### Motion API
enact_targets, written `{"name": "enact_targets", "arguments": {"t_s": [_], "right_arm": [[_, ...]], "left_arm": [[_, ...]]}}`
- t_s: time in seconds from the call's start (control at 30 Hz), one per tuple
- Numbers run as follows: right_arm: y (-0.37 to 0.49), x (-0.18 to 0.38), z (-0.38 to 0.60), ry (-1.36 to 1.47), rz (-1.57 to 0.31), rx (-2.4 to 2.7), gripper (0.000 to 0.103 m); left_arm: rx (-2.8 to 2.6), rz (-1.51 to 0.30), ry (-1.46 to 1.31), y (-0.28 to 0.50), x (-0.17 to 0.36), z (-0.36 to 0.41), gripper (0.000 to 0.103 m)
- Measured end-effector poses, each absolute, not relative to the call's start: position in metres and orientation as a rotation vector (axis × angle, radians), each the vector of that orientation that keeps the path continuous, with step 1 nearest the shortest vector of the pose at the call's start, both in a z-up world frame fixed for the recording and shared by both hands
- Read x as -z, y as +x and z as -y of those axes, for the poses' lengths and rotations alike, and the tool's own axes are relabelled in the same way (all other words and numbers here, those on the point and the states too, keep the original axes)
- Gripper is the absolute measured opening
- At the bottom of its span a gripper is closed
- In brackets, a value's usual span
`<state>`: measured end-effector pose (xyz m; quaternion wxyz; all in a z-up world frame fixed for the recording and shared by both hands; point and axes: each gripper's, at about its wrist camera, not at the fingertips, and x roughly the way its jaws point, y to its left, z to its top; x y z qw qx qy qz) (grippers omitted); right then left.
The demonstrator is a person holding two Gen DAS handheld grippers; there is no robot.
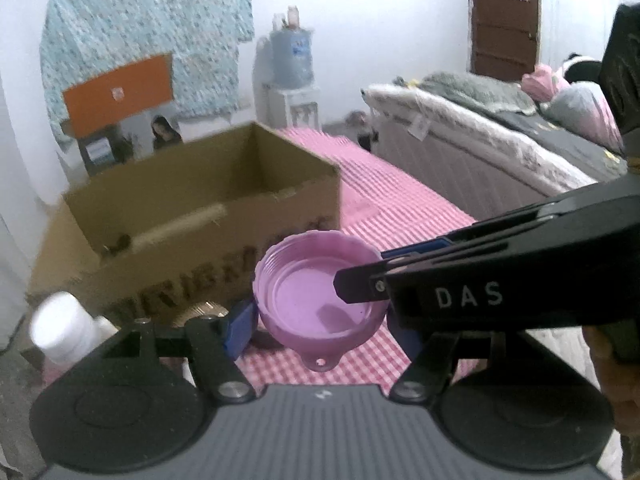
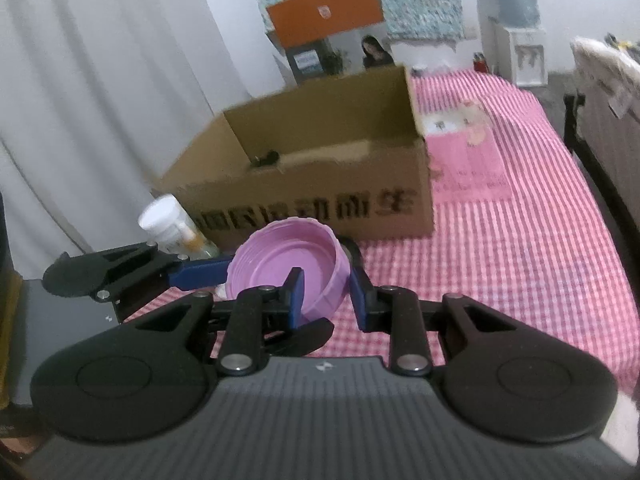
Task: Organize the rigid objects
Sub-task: 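Carry the purple lid over the box and lower it inside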
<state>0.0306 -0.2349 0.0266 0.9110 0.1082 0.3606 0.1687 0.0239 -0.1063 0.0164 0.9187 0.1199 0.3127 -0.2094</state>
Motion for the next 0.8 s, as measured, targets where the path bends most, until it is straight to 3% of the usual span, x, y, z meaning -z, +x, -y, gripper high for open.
{"name": "enact_targets", "arguments": {"t_s": [0.5,0.8], "right_arm": [[0.112,-0.103,0.168,0.106,-0.626,-0.515,0.030],[0.246,-0.084,0.131,0.237,-0.912,-0.618,0.031]], "left_arm": [[0.307,-0.563,0.276,0.094,-0.090,0.049,0.072],[0.301,-0.836,0.330,0.204,-0.073,0.021,0.072]]}}
